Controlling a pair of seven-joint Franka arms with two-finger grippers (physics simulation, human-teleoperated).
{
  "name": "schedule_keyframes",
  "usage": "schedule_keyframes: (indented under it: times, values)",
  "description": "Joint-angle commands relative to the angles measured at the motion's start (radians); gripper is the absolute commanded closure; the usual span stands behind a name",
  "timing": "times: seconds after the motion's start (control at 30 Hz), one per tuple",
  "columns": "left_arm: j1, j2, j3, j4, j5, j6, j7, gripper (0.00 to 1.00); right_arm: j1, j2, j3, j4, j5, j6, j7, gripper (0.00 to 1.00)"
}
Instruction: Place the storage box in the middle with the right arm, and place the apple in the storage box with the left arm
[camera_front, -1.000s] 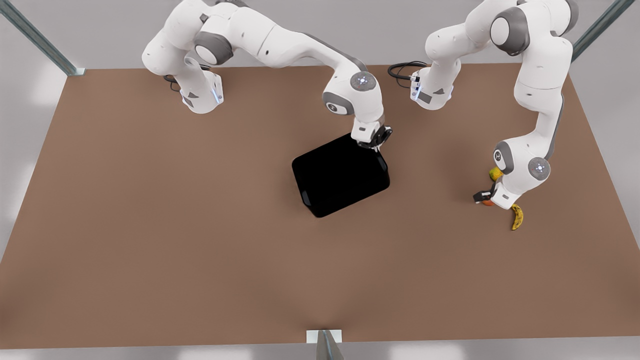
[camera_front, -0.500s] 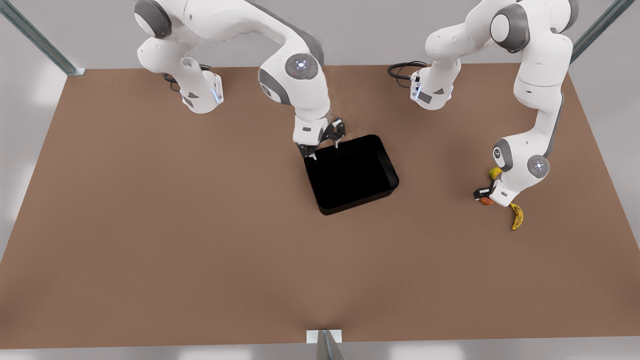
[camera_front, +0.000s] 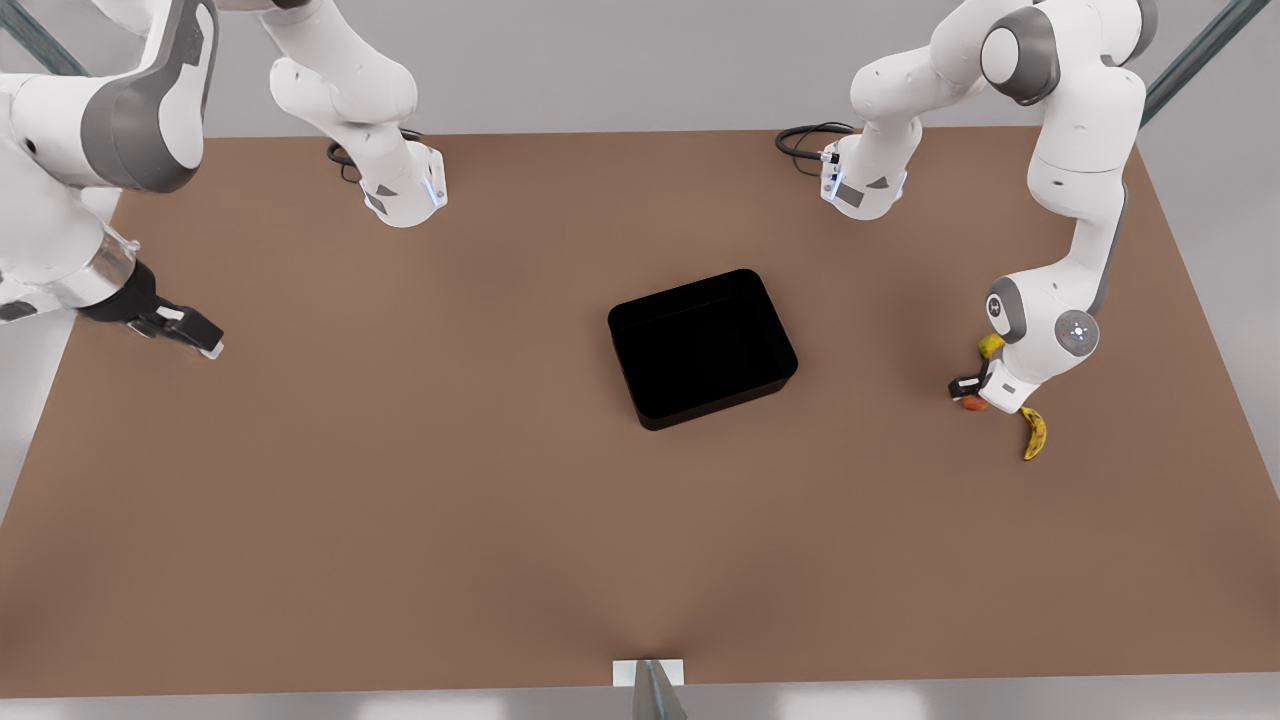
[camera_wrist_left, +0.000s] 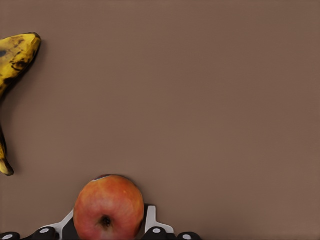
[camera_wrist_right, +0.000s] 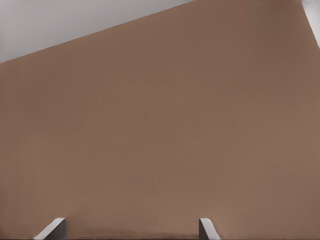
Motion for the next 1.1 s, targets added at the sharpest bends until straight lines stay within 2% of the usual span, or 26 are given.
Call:
schedule_keyframes:
  times: [0.0, 0.37, 0.87, 1.07]
  values:
    - [0.0, 0.0, 0.0, 0.0, 0.0, 0.0, 0.0, 0.33, 0.364, 0.004, 0.001, 0.0, -0.001, -0.001, 0.0, 0.0]
    - [0.002, -0.006, 0.0, 0.005, 0.0, -0.003, 0.006, 0.33, 0.347, 0.008, -0.012, 0.011, -0.001, 0.005, 0.0, 0.0]
    - [0.003, -0.005, 0.0, 0.003, 0.0, -0.002, 0.006, 0.41, 0.336, 0.008, -0.015, 0.017, 0.001, 0.009, 0.0, 0.0]
    - [0.002, -0.02, -0.002, 0.003, 0.0, -0.017, 0.006, 0.37, 0.328, 0.008, -0.015, 0.017, 0.001, 0.009, 0.0, 0.0]
